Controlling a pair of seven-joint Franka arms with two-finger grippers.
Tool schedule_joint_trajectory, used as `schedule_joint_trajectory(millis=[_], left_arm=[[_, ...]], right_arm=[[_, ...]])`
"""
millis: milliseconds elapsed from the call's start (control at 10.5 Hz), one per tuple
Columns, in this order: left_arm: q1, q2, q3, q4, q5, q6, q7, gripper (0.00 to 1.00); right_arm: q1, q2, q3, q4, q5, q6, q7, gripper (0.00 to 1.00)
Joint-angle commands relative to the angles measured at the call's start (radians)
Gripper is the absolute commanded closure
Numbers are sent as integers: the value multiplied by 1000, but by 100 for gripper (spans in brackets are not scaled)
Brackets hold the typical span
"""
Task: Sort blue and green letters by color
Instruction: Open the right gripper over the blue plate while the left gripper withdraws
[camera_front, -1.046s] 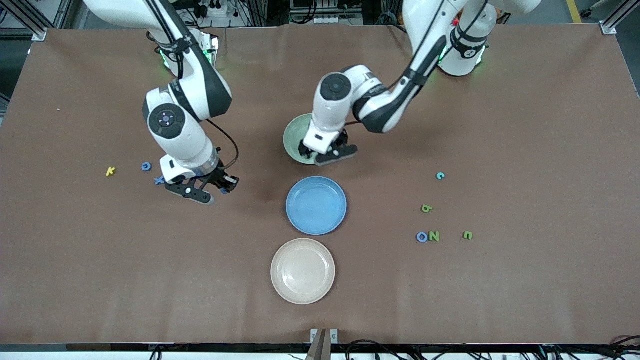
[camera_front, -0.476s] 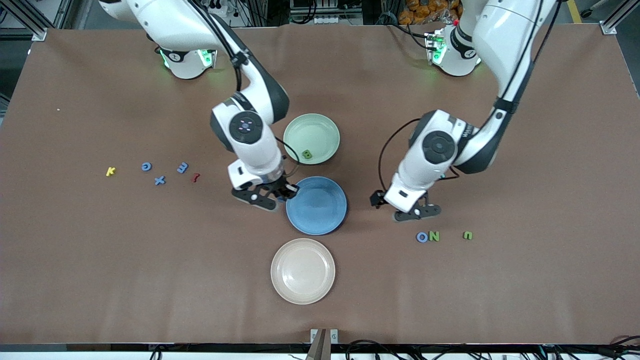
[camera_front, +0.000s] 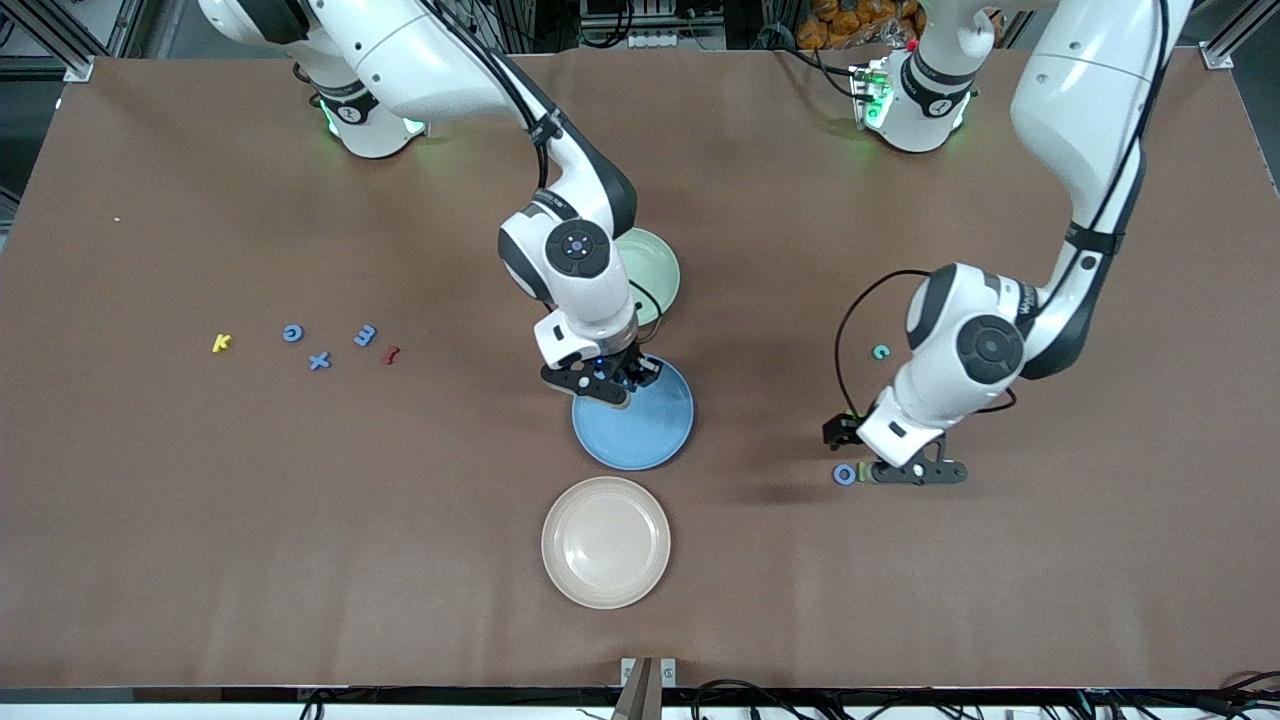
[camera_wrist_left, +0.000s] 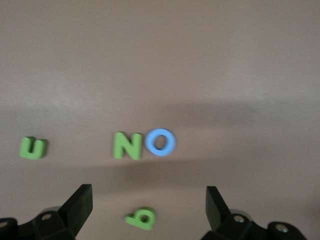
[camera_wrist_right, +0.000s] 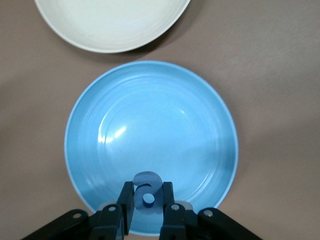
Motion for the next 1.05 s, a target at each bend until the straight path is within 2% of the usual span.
schedule_joint_trajectory(millis=[0, 285, 380, 476, 666, 951], left_arm=[[25, 45, -14, -29, 36, -6, 28, 0], [26, 6, -18, -161, 100, 78, 31, 1], [39, -3, -19, -178, 126, 84, 42, 1], [45, -6, -21, -187, 130, 86, 71, 2], [43, -6, -21, -193, 130, 86, 106, 12], [39, 0, -27, -196, 130, 86, 107, 17]], right_arm=[[16, 10, -5, 33, -8, 7, 73, 0], [-4, -5, -10, 26, -10, -19, 61, 0], [-26, -20, -13, 21, -10, -62, 44, 0], [-69, -32, -16, 22, -7, -110, 32, 0], [-164, -51, -16, 12, -7, -122, -40, 0], [-299, -97, -13, -40, -5, -176, -202, 0]])
